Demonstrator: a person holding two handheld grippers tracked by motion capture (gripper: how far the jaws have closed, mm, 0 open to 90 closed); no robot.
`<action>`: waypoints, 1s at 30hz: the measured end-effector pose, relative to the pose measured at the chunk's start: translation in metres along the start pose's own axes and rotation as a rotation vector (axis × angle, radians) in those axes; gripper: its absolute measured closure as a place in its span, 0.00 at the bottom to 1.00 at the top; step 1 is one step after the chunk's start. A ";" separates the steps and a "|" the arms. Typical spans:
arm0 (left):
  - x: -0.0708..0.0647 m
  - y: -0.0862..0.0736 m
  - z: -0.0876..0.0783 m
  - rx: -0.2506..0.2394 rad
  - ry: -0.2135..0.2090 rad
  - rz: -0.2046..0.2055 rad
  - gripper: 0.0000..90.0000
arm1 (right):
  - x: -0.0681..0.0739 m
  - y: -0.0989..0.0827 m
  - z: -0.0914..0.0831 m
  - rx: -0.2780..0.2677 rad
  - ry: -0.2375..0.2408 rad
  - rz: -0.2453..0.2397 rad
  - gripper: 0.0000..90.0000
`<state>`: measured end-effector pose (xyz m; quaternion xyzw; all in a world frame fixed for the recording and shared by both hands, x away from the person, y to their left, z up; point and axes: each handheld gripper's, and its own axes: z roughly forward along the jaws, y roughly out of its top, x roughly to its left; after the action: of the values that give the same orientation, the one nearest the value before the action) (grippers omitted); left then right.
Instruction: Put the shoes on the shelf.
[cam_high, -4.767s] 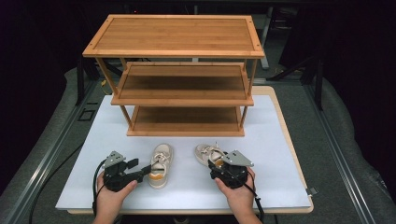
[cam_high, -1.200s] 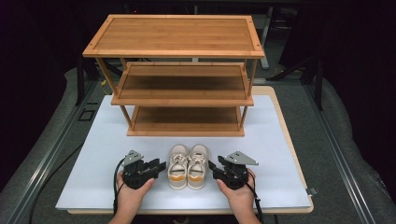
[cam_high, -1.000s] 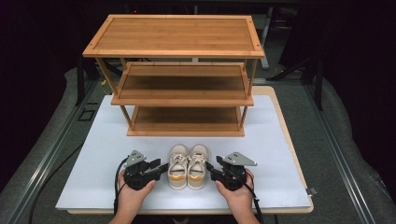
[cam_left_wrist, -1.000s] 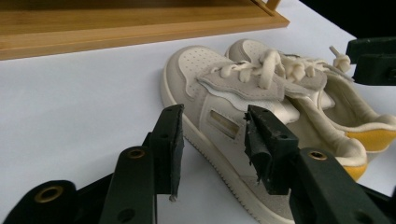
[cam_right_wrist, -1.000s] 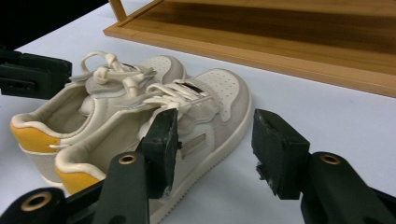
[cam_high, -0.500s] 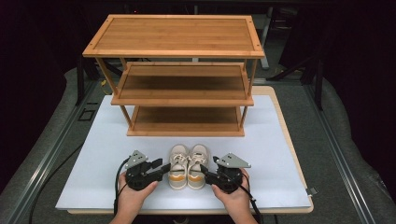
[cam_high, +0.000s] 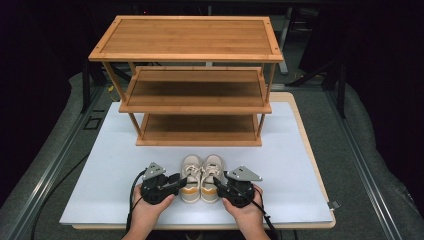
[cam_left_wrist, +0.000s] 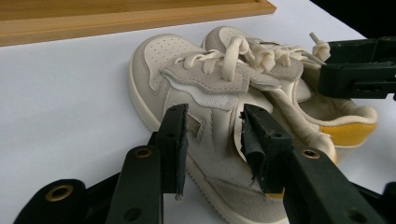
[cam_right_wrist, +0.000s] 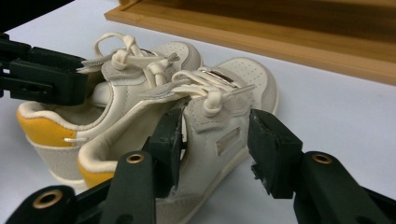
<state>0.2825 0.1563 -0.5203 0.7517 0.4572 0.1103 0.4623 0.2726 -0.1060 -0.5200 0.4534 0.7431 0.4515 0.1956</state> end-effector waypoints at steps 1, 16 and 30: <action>0.000 0.000 0.001 0.002 0.007 -0.001 0.67 | 0.001 0.000 0.002 0.002 0.001 0.008 0.63; -0.010 -0.003 0.014 -0.033 0.109 -0.080 0.64 | 0.014 -0.003 0.014 0.020 -0.117 0.099 0.64; -0.014 -0.013 0.016 -0.121 0.128 -0.172 0.66 | 0.022 -0.006 0.017 -0.013 -0.176 0.147 0.69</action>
<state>0.2760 0.1377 -0.5357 0.6720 0.5411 0.1455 0.4842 0.2701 -0.0804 -0.5314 0.5434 0.6847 0.4281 0.2294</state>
